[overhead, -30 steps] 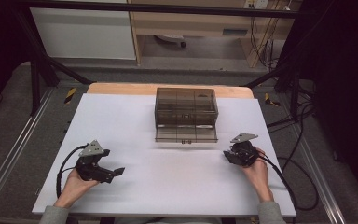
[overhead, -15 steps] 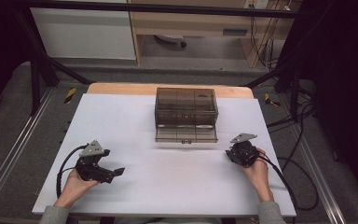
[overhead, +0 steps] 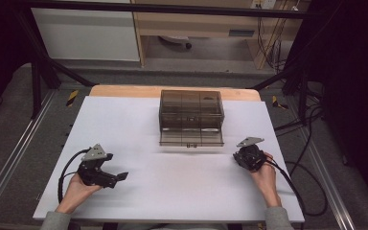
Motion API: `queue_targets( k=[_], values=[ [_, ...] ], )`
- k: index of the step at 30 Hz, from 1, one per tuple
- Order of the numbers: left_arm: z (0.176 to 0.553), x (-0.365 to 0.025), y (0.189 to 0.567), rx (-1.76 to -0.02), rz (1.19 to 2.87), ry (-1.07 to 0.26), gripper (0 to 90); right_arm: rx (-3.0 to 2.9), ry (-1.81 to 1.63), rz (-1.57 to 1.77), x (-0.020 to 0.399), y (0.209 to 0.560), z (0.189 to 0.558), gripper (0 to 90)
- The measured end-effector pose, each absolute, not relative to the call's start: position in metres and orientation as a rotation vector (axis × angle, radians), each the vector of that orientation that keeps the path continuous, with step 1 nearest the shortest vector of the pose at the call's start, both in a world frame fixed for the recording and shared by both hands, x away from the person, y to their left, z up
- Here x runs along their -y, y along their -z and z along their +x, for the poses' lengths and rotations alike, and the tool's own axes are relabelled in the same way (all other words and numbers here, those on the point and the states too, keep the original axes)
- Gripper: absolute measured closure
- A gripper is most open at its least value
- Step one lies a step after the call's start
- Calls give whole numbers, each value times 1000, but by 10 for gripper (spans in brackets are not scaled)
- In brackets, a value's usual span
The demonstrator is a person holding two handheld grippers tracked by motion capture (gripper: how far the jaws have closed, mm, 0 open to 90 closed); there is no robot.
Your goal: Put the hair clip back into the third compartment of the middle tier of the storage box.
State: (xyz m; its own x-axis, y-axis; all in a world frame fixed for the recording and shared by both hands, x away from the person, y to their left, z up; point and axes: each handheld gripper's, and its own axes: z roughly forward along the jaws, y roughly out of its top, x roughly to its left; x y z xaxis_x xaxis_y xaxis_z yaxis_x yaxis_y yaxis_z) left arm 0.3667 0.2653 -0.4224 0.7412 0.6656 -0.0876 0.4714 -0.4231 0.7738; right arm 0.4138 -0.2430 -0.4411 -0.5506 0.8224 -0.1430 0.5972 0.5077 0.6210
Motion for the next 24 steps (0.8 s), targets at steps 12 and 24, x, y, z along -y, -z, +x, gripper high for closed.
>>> queue_targets(
  k=[12, 24],
  values=[
    [367, -265, 422, -854, 2099, -293, 23, -2309, -732, 1184, 245, 438, 413, 851],
    [367, -265, 422, -855, 2099, -293, 23, -2284, -727, 1190, 247, 435, 412, 879]
  ],
)
